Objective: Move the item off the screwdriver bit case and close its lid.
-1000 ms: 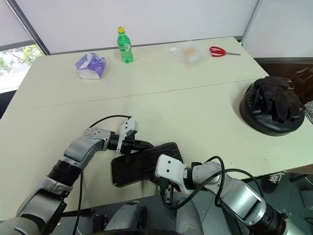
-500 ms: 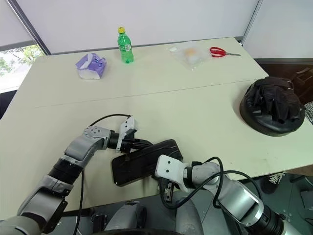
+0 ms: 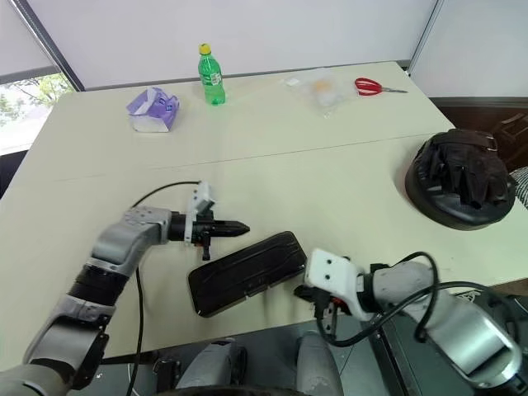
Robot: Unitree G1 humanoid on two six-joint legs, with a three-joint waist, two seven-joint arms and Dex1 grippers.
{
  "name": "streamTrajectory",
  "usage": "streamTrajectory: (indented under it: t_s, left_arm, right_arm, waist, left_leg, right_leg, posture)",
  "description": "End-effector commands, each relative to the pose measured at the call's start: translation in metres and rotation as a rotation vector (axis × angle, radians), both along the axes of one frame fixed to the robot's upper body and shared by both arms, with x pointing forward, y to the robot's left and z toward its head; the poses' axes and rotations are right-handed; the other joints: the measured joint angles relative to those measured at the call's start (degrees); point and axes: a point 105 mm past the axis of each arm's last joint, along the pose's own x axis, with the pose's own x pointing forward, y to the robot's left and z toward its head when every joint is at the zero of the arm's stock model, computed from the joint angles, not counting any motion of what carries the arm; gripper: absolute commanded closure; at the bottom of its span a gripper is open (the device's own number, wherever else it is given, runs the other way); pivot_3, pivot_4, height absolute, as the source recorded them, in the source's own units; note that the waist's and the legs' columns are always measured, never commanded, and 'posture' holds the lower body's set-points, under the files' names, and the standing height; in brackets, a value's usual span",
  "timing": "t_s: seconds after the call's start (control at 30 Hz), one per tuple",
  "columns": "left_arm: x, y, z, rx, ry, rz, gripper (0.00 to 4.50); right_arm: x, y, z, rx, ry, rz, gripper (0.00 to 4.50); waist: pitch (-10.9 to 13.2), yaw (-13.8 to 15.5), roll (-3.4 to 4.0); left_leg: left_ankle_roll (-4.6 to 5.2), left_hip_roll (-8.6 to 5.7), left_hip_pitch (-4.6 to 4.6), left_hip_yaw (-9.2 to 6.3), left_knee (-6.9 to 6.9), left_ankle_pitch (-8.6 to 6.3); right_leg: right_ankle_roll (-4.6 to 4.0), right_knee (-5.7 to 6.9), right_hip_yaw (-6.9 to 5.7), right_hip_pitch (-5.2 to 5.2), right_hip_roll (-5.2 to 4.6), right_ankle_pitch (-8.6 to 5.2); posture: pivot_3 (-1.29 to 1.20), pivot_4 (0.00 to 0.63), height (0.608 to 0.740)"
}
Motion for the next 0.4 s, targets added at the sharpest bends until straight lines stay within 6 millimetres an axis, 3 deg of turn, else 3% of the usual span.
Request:
streamTrajectory:
  t_s: [0.03,0.23,0.4]
  left_arm:
    - [-0.01,0.014,0.037,-0.056,-0.066,0.01,4.5]
    - [-0.043,0.041,0.058,-0.023,-0.072,0.023,4.5]
    - [-0.066,0.055,0.064,0.009,-0.062,0.048,4.5]
  right_arm:
    - [0.009,-0.006,0.039,0.022,-0.101,0.03,4.48]
    - [0.028,-0.023,0.082,0.031,-0.189,0.025,4.48]
    - [0.038,-0.032,0.096,0.012,-0.23,0.034,4.48]
  waist:
    - [0.01,-0.05,0.0]
    - [0.09,-0.02,-0.04]
    - [0.14,0.17,-0.04]
  left_leg:
    - [-0.01,0.02,-0.01,0.0,-0.01,0.0]
    - [-0.04,0.03,-0.03,0.02,-0.05,0.02]
    - [0.06,0.06,-0.05,0.03,-0.04,-0.04]
  right_leg:
    - [0.0,-0.01,0.0,-0.01,0.0,0.0]
    - [0.0,-0.1,0.0,-0.01,-0.02,0.0]
    - [0.0,-0.11,0.01,-0.01,-0.04,0.0]
  posture:
    - [0.0,0.15,0.74]
    - [0.0,0.15,0.74]
    - [0.0,0.15,0.74]
